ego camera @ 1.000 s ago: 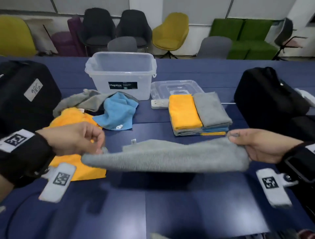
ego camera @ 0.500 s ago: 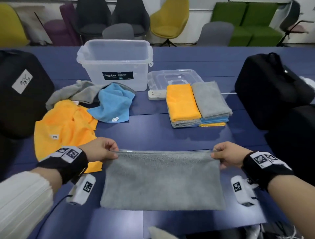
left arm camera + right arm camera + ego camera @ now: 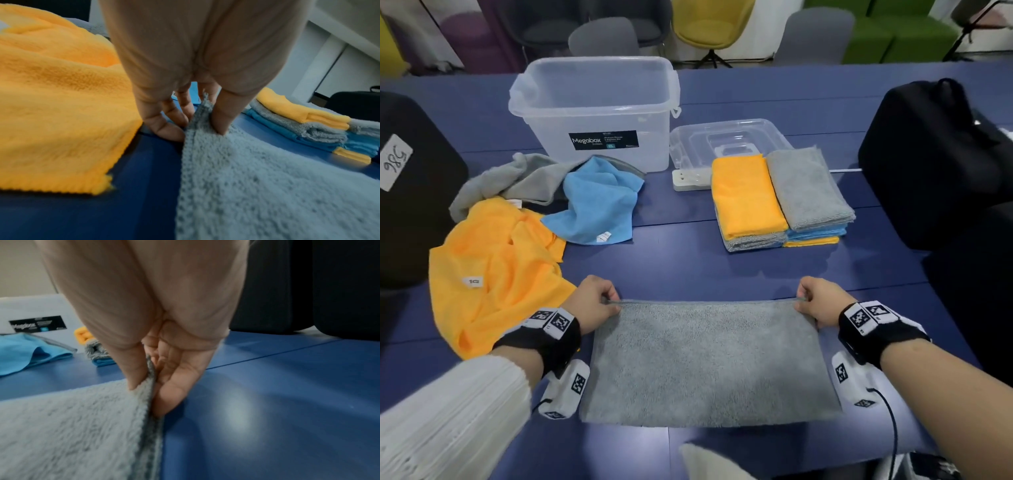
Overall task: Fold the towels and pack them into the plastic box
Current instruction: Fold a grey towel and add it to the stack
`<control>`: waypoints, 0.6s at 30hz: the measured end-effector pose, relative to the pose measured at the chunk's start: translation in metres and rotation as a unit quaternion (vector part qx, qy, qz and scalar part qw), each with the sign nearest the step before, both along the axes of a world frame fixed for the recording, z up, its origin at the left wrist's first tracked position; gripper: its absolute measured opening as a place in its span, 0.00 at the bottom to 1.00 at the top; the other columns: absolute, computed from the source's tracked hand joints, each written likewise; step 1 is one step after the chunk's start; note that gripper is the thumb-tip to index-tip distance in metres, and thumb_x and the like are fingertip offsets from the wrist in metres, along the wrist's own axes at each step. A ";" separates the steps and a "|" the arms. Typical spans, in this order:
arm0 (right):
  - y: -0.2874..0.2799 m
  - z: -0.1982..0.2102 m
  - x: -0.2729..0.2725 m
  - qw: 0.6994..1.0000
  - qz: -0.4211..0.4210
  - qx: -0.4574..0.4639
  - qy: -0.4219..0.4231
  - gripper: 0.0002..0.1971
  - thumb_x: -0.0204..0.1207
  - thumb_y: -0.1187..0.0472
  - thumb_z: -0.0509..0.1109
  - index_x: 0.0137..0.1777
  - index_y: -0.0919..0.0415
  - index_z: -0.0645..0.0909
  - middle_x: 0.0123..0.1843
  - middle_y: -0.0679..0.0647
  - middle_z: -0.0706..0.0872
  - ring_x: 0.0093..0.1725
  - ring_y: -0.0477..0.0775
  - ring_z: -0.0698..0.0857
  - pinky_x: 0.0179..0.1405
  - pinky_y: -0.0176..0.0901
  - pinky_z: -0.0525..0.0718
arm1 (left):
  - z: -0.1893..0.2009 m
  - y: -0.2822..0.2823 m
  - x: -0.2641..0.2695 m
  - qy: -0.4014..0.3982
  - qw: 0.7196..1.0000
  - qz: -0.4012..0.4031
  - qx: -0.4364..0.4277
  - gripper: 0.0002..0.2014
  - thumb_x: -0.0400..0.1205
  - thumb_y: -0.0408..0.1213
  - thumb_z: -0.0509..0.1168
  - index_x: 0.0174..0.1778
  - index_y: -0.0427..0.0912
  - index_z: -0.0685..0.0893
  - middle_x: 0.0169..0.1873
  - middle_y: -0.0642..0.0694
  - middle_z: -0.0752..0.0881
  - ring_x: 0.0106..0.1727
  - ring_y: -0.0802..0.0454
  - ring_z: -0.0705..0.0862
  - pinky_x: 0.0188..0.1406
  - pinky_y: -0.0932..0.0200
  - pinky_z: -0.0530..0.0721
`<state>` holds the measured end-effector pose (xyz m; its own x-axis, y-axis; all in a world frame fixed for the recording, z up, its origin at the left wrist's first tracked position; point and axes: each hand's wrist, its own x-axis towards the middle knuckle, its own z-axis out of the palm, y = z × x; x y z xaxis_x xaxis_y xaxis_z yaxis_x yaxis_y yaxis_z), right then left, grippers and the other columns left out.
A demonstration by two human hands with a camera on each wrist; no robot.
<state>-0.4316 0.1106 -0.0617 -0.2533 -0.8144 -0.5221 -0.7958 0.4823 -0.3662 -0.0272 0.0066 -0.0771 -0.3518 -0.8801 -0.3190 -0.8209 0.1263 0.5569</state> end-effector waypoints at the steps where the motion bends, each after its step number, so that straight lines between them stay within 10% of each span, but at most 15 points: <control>1: -0.001 0.001 0.002 1.000 0.012 0.005 0.016 0.09 0.76 0.61 0.70 0.43 0.55 0.70 0.40 0.54 0.81 0.37 0.56 0.81 0.35 0.43 0.80 | -0.003 -0.002 0.001 -0.009 1.000 -0.011 -0.006 0.15 0.72 0.28 0.74 0.25 0.47 0.79 0.32 0.48 0.82 0.38 0.50 0.78 0.33 0.65 0.71; 11: -0.017 0.006 0.003 0.987 0.086 0.094 0.098 0.12 0.78 0.57 0.70 0.37 0.54 0.70 0.38 0.52 0.79 0.43 0.55 0.79 0.36 0.42 0.75 | 0.010 -0.010 -0.018 -0.055 0.994 0.001 0.099 0.07 0.74 0.33 0.74 0.34 0.44 0.82 0.33 0.50 0.84 0.38 0.53 0.80 0.40 0.61 0.78; 18: -0.008 0.005 0.001 0.990 0.113 0.031 0.083 0.10 0.73 0.68 0.64 0.34 0.55 0.69 0.37 0.51 0.76 0.42 0.56 0.78 0.37 0.43 0.74 | 0.003 -0.008 -0.011 0.065 0.974 0.168 0.139 0.07 0.72 0.30 0.76 0.32 0.39 0.85 0.25 0.46 0.82 0.27 0.52 0.76 0.23 0.64 0.70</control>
